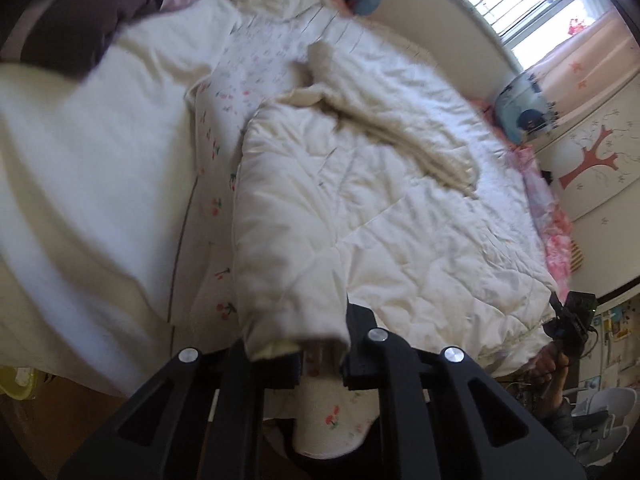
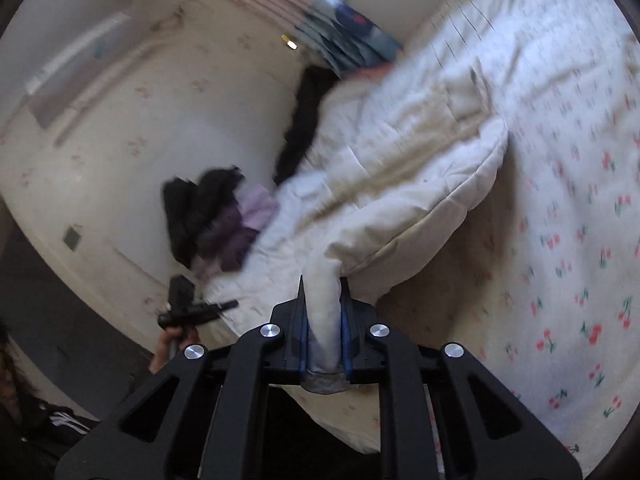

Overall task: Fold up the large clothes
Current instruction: 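Lift the coat hem upward with both tools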

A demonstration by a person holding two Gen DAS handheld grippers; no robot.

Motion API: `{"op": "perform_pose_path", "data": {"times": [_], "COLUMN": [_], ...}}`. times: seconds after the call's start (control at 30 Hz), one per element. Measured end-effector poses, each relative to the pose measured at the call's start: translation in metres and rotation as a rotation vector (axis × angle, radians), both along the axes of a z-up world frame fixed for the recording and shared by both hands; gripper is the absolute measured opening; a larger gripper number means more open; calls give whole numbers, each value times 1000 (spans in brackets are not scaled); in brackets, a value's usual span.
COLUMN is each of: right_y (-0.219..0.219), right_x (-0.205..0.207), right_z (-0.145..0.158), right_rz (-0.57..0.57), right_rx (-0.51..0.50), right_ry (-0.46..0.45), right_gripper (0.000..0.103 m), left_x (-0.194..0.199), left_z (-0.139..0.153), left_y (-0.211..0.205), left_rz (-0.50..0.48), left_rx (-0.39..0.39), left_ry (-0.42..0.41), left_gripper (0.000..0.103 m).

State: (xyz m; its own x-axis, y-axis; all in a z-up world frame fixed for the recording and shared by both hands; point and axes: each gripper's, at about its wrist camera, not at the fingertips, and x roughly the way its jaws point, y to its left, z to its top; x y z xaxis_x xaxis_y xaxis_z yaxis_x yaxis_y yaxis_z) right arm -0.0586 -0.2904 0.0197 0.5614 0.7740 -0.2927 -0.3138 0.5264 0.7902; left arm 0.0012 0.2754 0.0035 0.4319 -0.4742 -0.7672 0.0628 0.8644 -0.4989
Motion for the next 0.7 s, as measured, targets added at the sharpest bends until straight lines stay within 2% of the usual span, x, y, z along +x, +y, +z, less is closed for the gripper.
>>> {"op": "perform_pose_path", "data": {"times": [0.23,0.37,0.43,0.5,0.6,0.67,0.7], "right_y": [-14,-23,-28,-35,-50,-57,-59], "right_x": [-21,-53,-65,-71,-73,-76,-76], "right_z": [39,46,36,10,-24,-39,-43], "right_rz": [8,47,70,95,84,64,58], "right_rx": [14,-31,-68,-95,-75,-75,-82], "right_ry": [-53,-46,-10,76,175,220,231], "right_gripper": [11,11,11,13,24,60,65], "left_x": [-42,-73,-87,-89,-89,-88,-86], "left_z": [56,75,62,42,20,13,9], "left_y": [-7,-11,-14,-9,22,40,50], "left_rz": [-61,-117,-166,-174,-72,-25,23], "left_rx": [-111,-117,-59,-54,-74,-95,-91], "left_ry": [-102,-143,-123,-84,-60,-55,-47], "left_gripper": [9,9,9,9,10,26,53]}}
